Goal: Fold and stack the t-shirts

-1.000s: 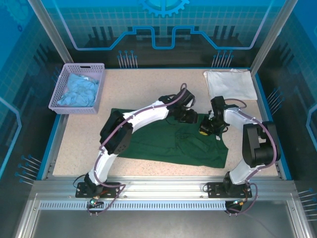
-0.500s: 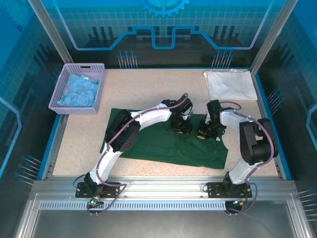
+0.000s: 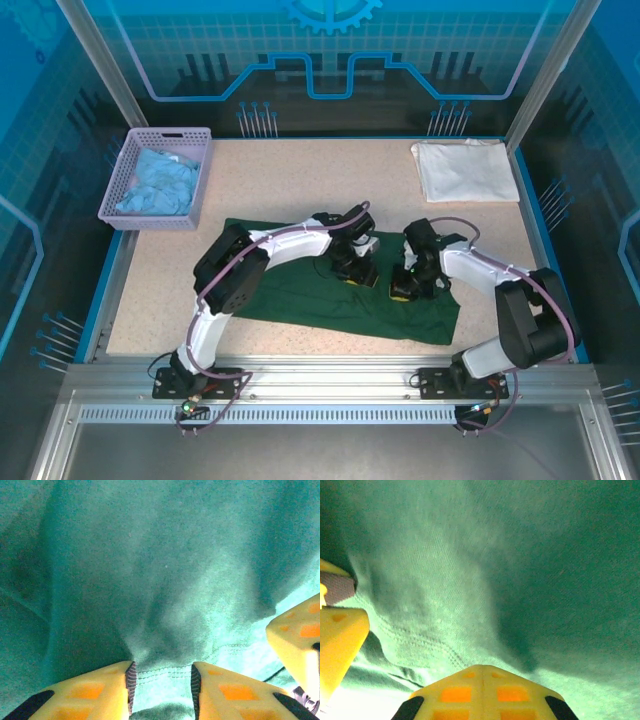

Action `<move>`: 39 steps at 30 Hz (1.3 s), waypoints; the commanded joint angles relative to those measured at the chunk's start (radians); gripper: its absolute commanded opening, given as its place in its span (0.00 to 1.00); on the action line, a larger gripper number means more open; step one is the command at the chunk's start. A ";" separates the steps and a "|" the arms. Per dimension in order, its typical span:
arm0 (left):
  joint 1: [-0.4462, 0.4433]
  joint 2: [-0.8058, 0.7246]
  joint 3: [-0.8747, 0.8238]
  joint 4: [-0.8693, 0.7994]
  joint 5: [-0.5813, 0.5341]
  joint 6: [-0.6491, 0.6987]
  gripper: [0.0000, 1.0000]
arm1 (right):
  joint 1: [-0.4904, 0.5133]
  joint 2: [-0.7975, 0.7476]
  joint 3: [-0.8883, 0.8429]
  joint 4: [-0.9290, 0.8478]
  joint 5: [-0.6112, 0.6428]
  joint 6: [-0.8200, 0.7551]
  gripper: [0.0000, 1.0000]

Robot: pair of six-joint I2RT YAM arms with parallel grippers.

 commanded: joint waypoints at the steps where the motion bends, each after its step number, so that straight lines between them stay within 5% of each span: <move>1: -0.007 -0.065 -0.031 0.010 0.029 0.032 0.36 | 0.016 -0.025 -0.025 -0.042 -0.017 0.023 0.00; 7: 0.035 -0.169 -0.021 -0.007 -0.161 -0.034 0.40 | -0.091 -0.065 0.056 -0.081 0.088 0.042 0.14; 11: 0.189 -0.206 -0.047 -0.007 -0.267 -0.179 0.41 | -0.189 -0.012 0.147 -0.071 0.233 0.078 0.29; 15: 0.364 -0.226 -0.156 0.075 -0.260 -0.291 0.41 | -0.211 0.165 0.257 -0.067 0.348 0.100 0.28; 24: 0.584 -0.247 -0.330 0.134 -0.378 -0.325 0.40 | -0.132 0.491 0.516 -0.074 0.406 0.171 0.28; 33: 0.624 -0.405 -0.513 0.154 -0.621 -0.395 0.43 | 0.026 0.769 0.931 -0.207 0.429 0.169 0.32; 39: 0.624 -0.547 -0.674 0.227 -0.604 -0.426 0.50 | 0.048 1.033 1.352 -0.364 0.410 0.134 0.34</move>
